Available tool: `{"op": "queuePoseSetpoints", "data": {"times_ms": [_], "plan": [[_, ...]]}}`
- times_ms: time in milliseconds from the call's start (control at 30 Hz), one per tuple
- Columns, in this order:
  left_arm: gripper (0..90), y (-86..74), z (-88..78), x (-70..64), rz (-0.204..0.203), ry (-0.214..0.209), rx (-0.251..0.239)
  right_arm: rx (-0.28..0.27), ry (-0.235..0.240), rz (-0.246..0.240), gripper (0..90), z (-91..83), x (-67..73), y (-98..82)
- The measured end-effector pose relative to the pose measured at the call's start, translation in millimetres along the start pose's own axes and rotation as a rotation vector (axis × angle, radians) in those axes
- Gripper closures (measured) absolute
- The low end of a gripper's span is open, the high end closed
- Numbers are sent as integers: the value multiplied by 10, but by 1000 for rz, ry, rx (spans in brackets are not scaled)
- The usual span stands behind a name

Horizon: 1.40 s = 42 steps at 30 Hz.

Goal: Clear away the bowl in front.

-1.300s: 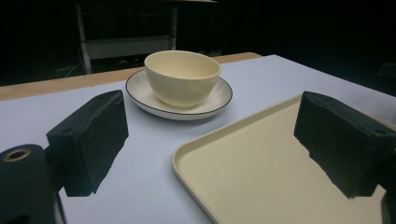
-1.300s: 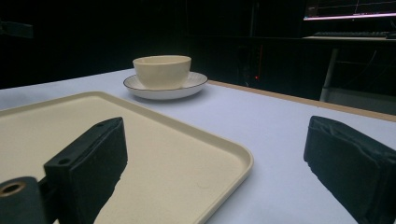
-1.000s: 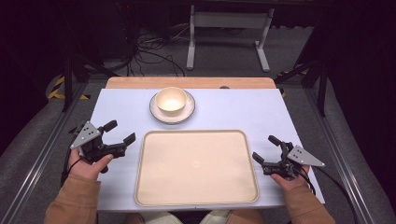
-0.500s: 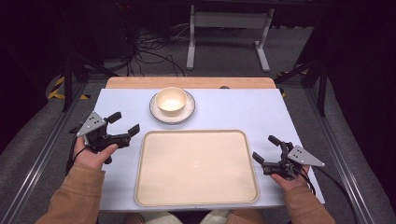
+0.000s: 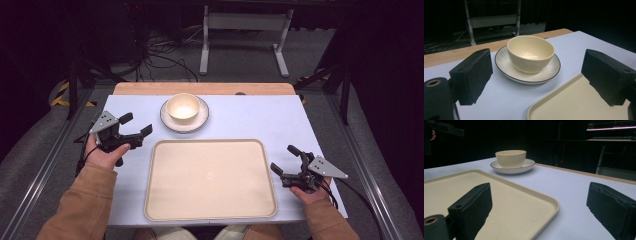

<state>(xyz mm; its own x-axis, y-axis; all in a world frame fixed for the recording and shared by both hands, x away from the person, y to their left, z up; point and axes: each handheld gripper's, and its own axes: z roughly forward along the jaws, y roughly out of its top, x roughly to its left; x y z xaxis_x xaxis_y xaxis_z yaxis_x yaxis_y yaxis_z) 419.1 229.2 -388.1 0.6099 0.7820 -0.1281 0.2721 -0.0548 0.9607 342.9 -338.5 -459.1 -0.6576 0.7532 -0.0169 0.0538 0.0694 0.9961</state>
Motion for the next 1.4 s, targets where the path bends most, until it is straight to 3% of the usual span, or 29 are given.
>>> {"op": "queuePoseSetpoints", "data": {"times_ms": [200,433,867,1233,1400], "plan": [[107,73,52,29,-2,8,-7,1,-1,1,68,0,-5,0],[113,113,210,42,1,16,10,2,0,2,70,1,-5,0],[175,355,545,93,-11,40,53,7,-2,-3,78,6,0,1],[184,444,781,176,-39,61,78,14,-5,-6,83,10,-1,4],[227,473,854,225,-56,90,92,15,-5,-6,86,11,-1,4]]}}
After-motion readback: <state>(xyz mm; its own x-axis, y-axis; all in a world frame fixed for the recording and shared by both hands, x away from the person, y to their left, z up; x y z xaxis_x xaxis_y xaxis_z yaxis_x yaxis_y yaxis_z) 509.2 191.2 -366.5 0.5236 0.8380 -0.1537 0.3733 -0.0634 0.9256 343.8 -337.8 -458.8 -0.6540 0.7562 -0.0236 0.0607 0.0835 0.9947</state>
